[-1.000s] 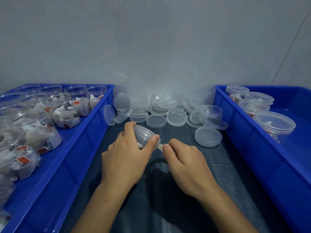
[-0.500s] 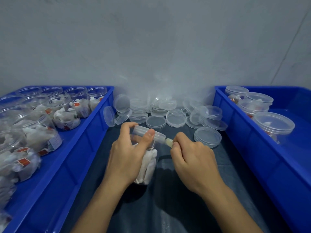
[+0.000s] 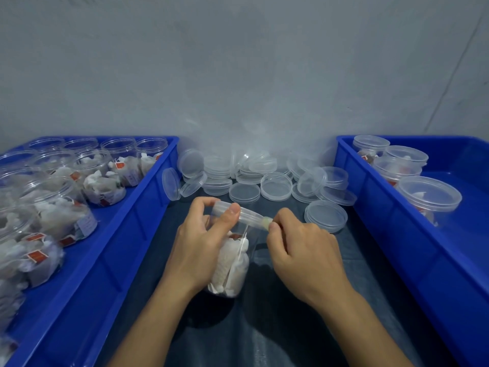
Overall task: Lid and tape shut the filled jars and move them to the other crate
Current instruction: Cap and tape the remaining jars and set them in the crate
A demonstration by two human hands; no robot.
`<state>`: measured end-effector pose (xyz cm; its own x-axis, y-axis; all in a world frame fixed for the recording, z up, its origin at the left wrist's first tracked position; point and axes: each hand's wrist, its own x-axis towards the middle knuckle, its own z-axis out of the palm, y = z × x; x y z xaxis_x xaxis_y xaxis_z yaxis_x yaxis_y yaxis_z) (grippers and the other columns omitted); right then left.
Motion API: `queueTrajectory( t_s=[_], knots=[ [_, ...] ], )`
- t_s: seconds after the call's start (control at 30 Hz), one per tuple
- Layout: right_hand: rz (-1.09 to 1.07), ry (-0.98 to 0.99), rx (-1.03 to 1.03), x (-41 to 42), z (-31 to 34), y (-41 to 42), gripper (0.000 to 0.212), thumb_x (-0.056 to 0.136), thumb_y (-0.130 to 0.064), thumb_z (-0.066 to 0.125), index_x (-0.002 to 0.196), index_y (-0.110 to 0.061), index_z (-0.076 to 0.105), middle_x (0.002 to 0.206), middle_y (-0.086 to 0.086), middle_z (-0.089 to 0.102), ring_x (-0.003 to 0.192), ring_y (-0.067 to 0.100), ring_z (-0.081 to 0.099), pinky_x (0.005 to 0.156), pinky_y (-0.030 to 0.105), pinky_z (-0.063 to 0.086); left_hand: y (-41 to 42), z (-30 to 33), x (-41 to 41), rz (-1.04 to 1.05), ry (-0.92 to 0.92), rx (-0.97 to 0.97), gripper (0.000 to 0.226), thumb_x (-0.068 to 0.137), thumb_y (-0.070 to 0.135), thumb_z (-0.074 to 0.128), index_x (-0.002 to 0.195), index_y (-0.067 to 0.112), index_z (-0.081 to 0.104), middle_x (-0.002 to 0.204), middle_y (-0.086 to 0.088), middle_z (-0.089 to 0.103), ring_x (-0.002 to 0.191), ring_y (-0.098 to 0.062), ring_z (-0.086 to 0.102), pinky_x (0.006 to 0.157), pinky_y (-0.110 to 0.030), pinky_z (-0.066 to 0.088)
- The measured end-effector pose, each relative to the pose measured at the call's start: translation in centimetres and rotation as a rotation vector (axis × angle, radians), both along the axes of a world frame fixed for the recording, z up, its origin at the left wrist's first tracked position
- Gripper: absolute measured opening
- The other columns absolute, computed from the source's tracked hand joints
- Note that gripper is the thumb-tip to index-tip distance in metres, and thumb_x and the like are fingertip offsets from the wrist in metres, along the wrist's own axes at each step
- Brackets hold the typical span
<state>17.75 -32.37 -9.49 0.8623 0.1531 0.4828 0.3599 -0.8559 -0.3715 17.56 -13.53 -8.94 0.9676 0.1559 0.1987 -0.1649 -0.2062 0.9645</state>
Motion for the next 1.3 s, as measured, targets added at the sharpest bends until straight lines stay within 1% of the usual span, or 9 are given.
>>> queueTrajectory(
  t_s=[0.27, 0.43, 0.5, 0.63, 0.73, 0.87, 0.97, 1.07, 1.3],
  knots=[
    [0.028, -0.027, -0.020, 0.0, -0.3, 0.1, 0.032, 0.100, -0.049, 0.025, 0.127, -0.045, 0.041, 0.073, -0.005, 0.068, 0.072, 0.031, 0.066, 0.061, 0.041, 0.039, -0.1, -0.2, 0.0, -0.038, 0.022, -0.068, 0.054, 0.075, 0.080, 0.065, 0.109, 0.038, 0.062, 0.098, 0.001, 0.078, 0.088, -0.015, 0.079, 0.085, -0.044, 0.060],
    [0.071, -0.094, -0.035, -0.3, -0.2, -0.1, 0.027, 0.101, -0.038, 0.039, 0.125, -0.042, 0.050, 0.078, -0.006, 0.070, 0.069, 0.033, 0.065, 0.056, 0.042, 0.047, -0.4, -0.2, 0.1, -0.039, 0.096, -0.058, 0.061, 0.082, 0.072, 0.063, 0.112, 0.021, 0.049, 0.099, 0.001, 0.080, 0.089, -0.013, 0.078, 0.091, -0.046, 0.059],
    [0.074, -0.099, -0.036, -0.5, -0.2, -0.1, 0.026, 0.102, -0.037, 0.040, 0.125, -0.040, 0.051, 0.078, -0.006, 0.070, 0.068, 0.033, 0.065, 0.055, 0.042, 0.047, -0.3, 0.1, 0.0, -0.010, 0.085, 0.049, 0.060, 0.081, 0.078, 0.058, 0.105, 0.023, 0.052, 0.094, 0.005, 0.079, 0.088, -0.011, 0.076, 0.091, -0.048, 0.058],
    [0.073, -0.090, -0.027, -0.8, -0.4, 0.4, 0.028, 0.102, -0.041, 0.034, 0.123, -0.038, 0.053, 0.076, -0.006, 0.069, 0.069, 0.031, 0.065, 0.055, 0.042, 0.044, -0.4, 0.5, -0.5, 0.191, 0.015, 0.471, 0.063, 0.084, 0.087, 0.027, 0.096, 0.034, 0.059, 0.085, 0.014, 0.072, 0.087, -0.015, 0.068, 0.083, -0.047, 0.055],
    [0.061, -0.107, -0.036, -1.2, -0.5, 1.2, 0.029, 0.101, -0.042, 0.032, 0.118, -0.037, 0.055, 0.076, -0.007, 0.070, 0.067, 0.029, 0.065, 0.053, 0.038, 0.036, -1.3, 0.3, -1.2, 0.267, -0.010, 0.619, 0.070, 0.086, 0.083, 0.008, 0.112, 0.039, 0.056, 0.092, 0.017, 0.064, 0.098, -0.026, 0.065, 0.081, -0.042, 0.045],
    [0.084, -0.023, 0.030, -1.5, -0.1, 1.3, 0.039, 0.096, -0.047, 0.024, 0.123, -0.039, 0.051, 0.083, -0.007, 0.071, 0.075, 0.028, 0.066, 0.059, 0.041, 0.040, -1.4, 0.2, -1.0, 0.244, -0.009, 0.728, 0.089, 0.081, 0.096, 0.018, 0.140, 0.035, 0.047, 0.118, 0.012, 0.068, 0.113, -0.024, 0.066, 0.081, -0.039, 0.040],
    [0.130, 0.089, 0.086, -1.4, 0.4, 0.7, 0.050, 0.093, -0.050, 0.019, 0.134, -0.045, 0.048, 0.076, -0.009, 0.065, 0.079, 0.025, 0.064, 0.073, 0.046, 0.048, -0.8, 0.2, -0.6, 0.189, 0.014, 0.624, 0.078, 0.082, 0.096, 0.028, 0.132, 0.041, 0.052, 0.111, 0.021, 0.068, 0.110, -0.016, 0.065, 0.086, -0.040, 0.046],
    [0.151, 0.067, 0.140, -1.3, 0.8, 0.6, 0.044, 0.097, -0.054, 0.029, 0.134, -0.044, 0.050, 0.058, -0.016, 0.050, 0.064, 0.017, 0.057, 0.068, 0.045, 0.048, 0.0, 0.1, -0.1, 0.147, 0.023, 0.323, 0.067, 0.077, 0.092, 0.035, 0.111, 0.040, 0.060, 0.095, 0.021, 0.071, 0.100, -0.007, 0.067, 0.093, -0.043, 0.053],
    [0.092, 0.027, 0.104, -0.7, 1.0, -0.2, 0.044, 0.099, -0.060, 0.028, 0.130, -0.042, 0.054, 0.053, -0.013, 0.047, 0.062, 0.018, 0.058, 0.066, 0.044, 0.049, 0.1, -0.5, 0.3, 0.076, 0.000, 0.158, 0.057, 0.091, 0.081, 0.040, 0.093, 0.031, 0.069, 0.091, 0.013, 0.075, 0.083, -0.002, 0.069, 0.074, -0.033, 0.047]
  ],
)
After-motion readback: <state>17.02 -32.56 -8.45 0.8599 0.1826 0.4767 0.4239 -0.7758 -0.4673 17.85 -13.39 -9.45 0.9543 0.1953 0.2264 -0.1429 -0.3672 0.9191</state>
